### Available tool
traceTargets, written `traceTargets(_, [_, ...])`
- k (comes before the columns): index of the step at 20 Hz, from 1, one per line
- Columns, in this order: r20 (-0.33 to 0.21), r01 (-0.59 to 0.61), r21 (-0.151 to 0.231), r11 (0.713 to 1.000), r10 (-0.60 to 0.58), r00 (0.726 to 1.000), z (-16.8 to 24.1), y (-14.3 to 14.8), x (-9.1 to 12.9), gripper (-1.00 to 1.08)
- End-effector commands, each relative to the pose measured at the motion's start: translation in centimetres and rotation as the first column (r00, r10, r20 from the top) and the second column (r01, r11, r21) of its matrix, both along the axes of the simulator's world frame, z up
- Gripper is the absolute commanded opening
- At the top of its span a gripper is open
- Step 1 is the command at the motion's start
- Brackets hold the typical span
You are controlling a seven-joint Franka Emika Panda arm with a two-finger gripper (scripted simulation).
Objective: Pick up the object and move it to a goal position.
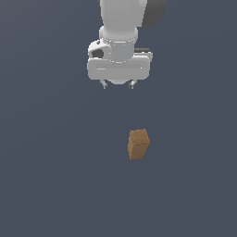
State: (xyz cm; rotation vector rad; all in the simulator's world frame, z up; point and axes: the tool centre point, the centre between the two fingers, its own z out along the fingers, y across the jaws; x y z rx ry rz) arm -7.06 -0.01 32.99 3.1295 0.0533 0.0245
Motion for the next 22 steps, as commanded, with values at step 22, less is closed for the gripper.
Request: traceTargets(22, [-0.019,0.02,-0.013,1.0,-0.02,1.0,-1.6,2.7,0.4,1.0])
